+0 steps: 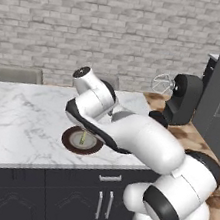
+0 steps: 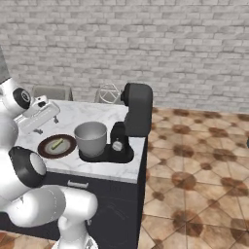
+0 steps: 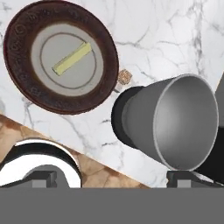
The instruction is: Add butter and sugar cubes to the stand mixer bowl and then turn on the stand mixer to begin making frosting.
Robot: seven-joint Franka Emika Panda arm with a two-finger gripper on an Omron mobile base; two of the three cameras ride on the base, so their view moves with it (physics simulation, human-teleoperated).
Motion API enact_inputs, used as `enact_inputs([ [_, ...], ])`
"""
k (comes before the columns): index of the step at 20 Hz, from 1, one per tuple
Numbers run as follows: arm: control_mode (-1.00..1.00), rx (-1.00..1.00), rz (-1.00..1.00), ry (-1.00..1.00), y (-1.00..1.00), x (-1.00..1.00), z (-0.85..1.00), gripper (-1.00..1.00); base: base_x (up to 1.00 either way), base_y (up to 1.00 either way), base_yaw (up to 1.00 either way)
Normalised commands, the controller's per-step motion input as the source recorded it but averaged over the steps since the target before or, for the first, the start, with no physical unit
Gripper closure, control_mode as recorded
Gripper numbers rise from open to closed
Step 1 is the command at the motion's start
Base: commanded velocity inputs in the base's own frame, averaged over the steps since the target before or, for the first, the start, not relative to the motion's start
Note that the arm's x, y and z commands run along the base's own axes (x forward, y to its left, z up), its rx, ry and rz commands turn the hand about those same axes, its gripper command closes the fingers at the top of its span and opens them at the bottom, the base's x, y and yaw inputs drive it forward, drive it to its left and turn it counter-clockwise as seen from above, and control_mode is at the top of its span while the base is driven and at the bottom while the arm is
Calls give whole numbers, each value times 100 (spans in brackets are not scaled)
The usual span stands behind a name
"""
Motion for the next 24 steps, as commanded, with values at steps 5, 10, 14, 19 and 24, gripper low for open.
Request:
enact_inputs([
  [5,-100,-7,6,13,0,24,-26,-100,0,0,0],
  [10,-100,-3,1,17,2,14,-22,-100,0,0,0],
  [14,-100,0,0,25,25,16,-22,-100,0,0,0],
  [19,-100,0,-2,14,38,6,-20,-100,0,0,0],
  [24,-100,0,-8,1,31,1,-24,-100,0,0,0],
])
